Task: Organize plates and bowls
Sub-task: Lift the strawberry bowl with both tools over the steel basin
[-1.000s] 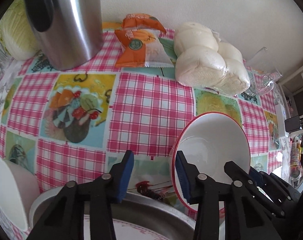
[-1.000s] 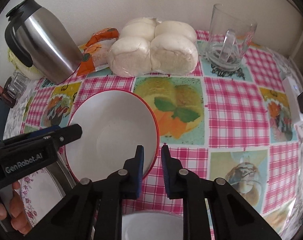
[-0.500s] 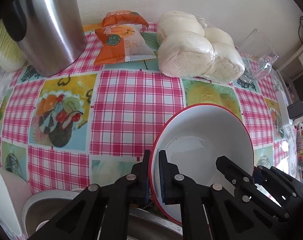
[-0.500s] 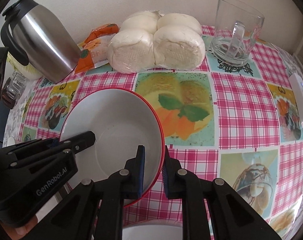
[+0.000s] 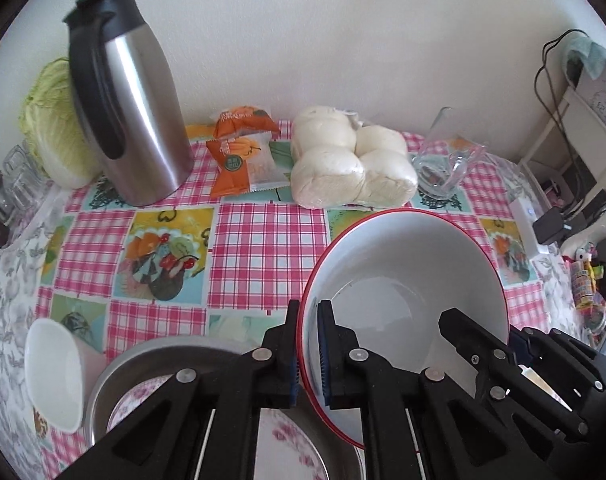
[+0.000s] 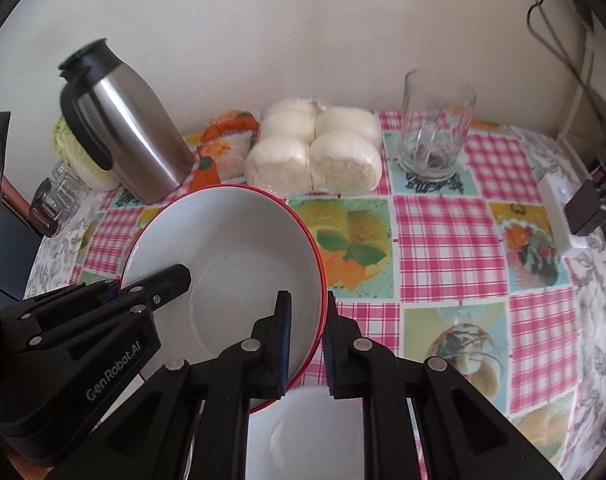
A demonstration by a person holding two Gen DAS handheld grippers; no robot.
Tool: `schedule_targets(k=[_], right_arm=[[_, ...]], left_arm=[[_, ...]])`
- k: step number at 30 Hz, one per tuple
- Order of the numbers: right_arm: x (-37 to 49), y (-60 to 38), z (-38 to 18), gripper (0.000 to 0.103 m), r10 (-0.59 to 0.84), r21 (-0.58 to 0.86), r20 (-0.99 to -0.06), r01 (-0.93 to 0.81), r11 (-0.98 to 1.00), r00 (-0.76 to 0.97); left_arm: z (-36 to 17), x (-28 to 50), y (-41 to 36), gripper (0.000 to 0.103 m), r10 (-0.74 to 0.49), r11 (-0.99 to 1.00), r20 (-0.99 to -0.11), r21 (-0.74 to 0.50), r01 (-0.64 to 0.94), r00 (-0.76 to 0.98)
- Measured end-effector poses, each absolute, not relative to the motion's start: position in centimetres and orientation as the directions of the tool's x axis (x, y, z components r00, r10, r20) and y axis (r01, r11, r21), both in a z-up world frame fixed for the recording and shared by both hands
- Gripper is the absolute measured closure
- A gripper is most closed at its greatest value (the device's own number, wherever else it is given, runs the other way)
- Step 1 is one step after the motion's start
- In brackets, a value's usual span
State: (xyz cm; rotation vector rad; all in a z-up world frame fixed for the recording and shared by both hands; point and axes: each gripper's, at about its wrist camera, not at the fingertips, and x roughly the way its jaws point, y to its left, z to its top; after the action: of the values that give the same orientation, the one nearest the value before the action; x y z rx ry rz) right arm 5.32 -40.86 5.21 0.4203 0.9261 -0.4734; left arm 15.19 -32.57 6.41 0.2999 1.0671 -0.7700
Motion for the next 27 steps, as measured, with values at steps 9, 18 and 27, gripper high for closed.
schedule_targets(k=[9,18,27], right_arm=[[0.9,-35.7,8.3,0.088,-0.249,0.097,-0.8,0.527,0.844,0.545],[-3.6,-32.0,7.4,0.088,-0.212,0.161,-0.785,0.523,0.837,0.581],[-6.5,-29.3,6.5,0.088,-0.205,0.231,-0.756,0.547,0.805,0.621]], left_arm=[[9.2,9.9,-27.1,0.093,-0.451,0.721,-0.836,-0.135,0.679,0.312],[8.6,5.6,-22.3,0.093,-0.463,0.748,-0.824,-0.167,0.642,0.325],[7.9,3.6,-19.8,0.093,-0.462,0.743,-0.821,-0.15,0.653,0.336]])
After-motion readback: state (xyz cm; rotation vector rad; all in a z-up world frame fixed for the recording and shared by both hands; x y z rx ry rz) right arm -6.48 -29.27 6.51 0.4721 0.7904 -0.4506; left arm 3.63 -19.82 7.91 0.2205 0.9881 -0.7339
